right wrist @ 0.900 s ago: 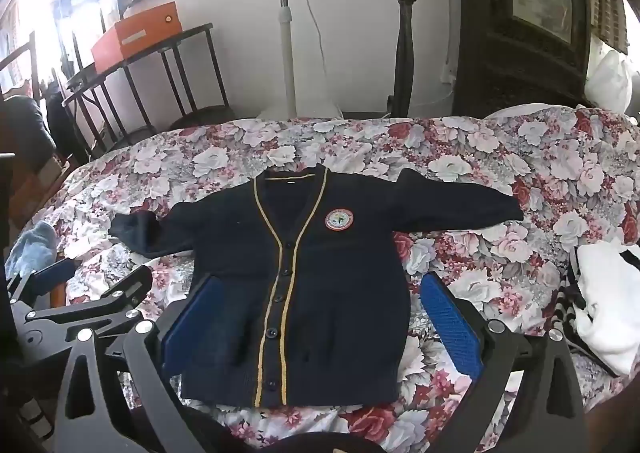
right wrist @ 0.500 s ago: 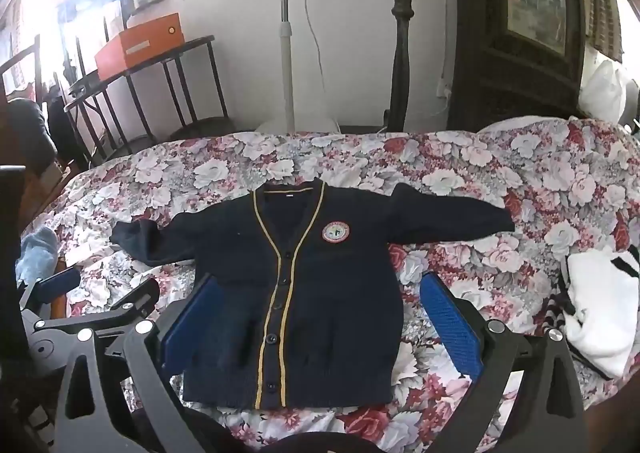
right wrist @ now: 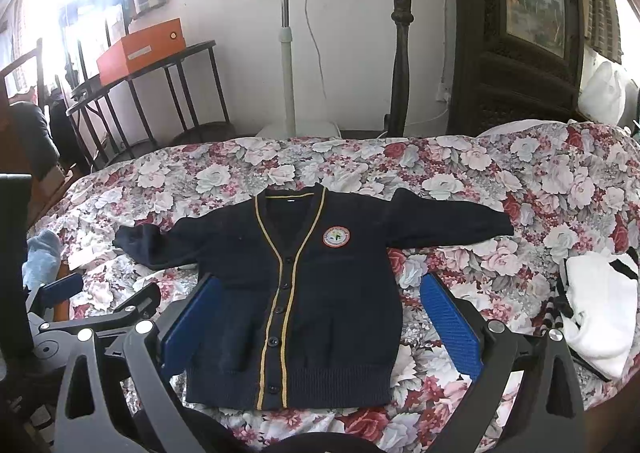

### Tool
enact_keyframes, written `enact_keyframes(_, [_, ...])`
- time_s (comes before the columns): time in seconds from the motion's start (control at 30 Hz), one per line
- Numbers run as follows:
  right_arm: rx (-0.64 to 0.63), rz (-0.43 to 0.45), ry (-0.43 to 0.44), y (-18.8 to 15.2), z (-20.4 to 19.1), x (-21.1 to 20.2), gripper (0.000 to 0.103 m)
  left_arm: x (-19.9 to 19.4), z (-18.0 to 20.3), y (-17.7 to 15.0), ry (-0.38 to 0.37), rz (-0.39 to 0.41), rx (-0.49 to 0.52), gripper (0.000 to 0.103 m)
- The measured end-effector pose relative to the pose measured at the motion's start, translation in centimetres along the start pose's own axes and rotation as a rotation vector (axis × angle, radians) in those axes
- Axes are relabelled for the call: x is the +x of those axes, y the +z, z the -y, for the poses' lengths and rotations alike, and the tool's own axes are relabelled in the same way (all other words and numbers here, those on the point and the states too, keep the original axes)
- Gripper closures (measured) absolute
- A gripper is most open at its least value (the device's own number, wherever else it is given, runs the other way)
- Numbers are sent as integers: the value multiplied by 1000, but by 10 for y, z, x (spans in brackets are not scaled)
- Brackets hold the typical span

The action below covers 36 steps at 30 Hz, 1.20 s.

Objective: Fold small clothes

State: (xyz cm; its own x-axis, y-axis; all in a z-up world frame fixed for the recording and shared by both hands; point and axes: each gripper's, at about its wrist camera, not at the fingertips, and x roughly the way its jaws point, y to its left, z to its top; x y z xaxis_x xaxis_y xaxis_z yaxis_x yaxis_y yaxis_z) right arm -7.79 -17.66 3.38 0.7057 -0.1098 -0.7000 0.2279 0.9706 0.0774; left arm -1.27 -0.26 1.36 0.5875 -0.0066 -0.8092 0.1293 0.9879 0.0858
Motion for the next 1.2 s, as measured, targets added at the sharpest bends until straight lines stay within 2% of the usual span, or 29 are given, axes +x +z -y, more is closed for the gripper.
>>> enact_keyframes(1.2, [6,-2,-3,-1,4,1,3,9,-3,-19,-4,-21,1,5])
